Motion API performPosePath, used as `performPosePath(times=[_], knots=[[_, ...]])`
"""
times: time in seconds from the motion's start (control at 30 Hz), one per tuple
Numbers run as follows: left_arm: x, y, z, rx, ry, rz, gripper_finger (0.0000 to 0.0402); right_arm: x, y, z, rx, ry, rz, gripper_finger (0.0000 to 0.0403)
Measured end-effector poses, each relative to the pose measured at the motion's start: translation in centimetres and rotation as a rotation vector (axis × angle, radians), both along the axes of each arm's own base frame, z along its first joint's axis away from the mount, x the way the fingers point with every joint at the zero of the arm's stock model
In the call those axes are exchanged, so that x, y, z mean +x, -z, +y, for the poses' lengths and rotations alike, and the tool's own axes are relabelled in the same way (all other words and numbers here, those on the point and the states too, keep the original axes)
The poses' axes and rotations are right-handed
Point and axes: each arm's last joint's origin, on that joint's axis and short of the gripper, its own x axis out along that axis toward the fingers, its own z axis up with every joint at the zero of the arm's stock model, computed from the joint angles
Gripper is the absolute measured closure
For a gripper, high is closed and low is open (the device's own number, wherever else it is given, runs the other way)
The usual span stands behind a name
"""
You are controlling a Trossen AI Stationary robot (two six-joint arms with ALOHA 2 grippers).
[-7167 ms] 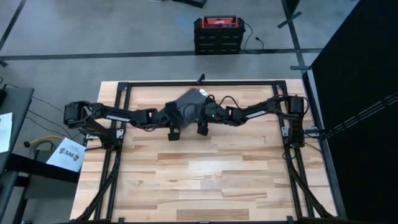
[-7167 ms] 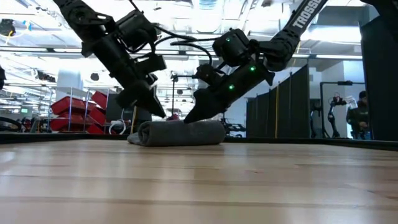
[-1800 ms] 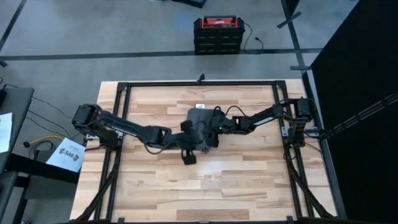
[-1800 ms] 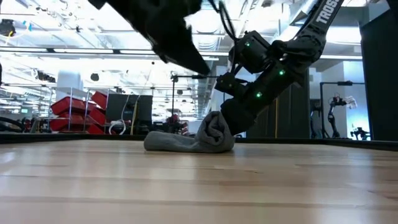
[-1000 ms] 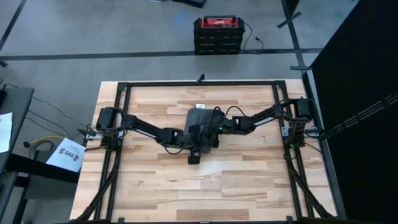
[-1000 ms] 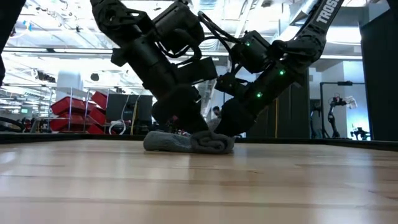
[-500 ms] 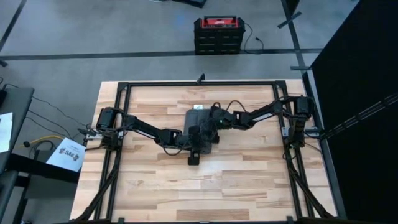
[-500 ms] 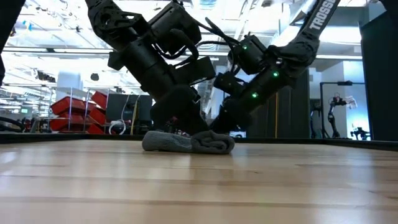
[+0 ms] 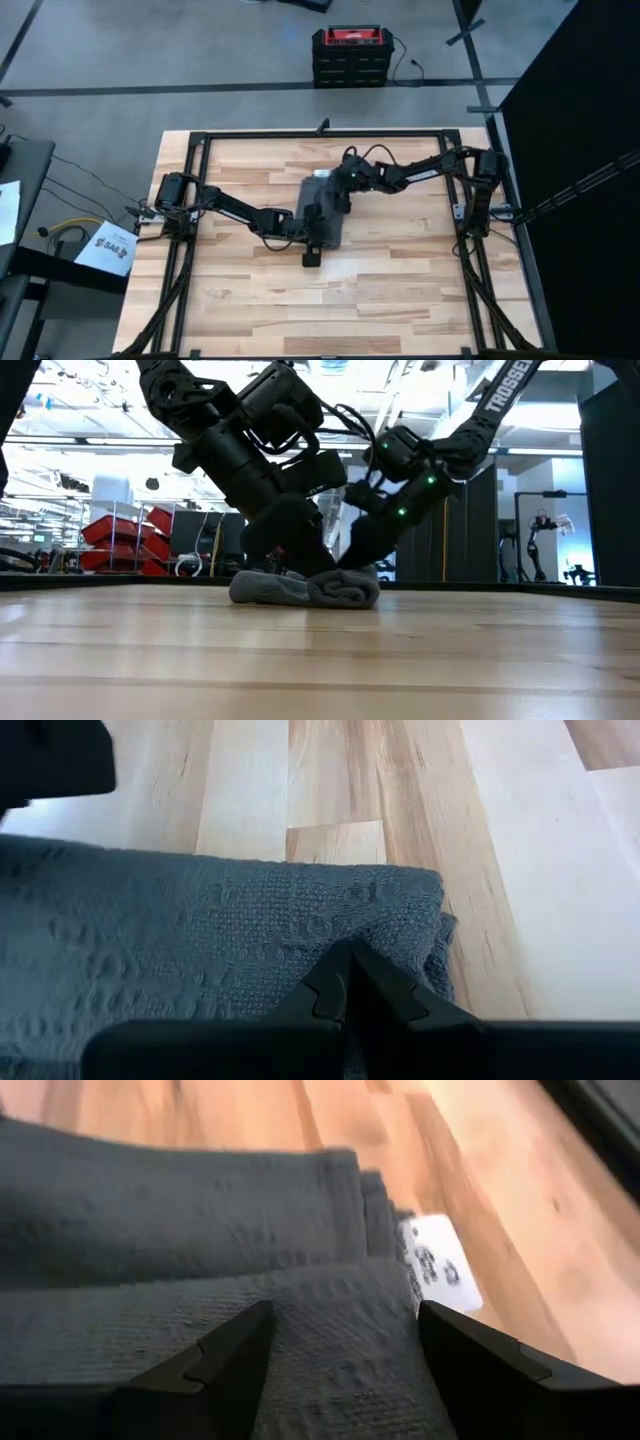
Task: Roll towel
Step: Roll the gray towel
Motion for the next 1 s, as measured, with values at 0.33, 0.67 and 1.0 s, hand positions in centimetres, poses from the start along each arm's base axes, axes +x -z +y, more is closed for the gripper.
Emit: performPosePath(times=[0.33, 0.67, 1.0], knots=[[0.0, 0.0, 0.0, -0.027, -0.037, -0.006, 0.0402, -1.1, -0.2, -0.5, -0.019, 0.013, -0.009, 0.0163], [0.1, 0.0, 0.0, -0.032, -0.046, -0.019, 0.0402, -0.8, -3.1, 1.6, -0.098, -0.193, -0.163, 0.0163], [0.1, -0.1, 0.0, -0.038, -0.054, -0.023, 0.0402, -0.3, 1.7, 0.7, 0.034, -0.081, -0.09, 0.0179]])
